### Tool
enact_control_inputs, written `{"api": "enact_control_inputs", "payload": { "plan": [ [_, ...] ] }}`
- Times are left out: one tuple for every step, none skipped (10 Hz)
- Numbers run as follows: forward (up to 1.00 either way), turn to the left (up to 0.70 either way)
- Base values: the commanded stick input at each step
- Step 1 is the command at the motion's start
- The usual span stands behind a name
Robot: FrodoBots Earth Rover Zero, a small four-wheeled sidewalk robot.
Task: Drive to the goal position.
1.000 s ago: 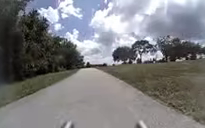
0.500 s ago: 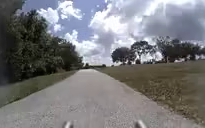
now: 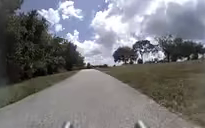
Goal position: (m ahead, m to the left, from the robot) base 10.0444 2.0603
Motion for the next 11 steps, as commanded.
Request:
{"api": "enact_control_inputs", "payload": {
  "plan": [
    [0.50, 0.25],
    [0.50, 0.00],
    [0.50, 0.00],
    [0.50, 0.00],
    [0.50, 0.00],
    [0.50, 0.00],
    [0.50, 0.00],
    [0.50, 0.00],
    [0.50, 0.00],
    [0.50, 0.00],
    [0.50, 0.00]
  ]
}}
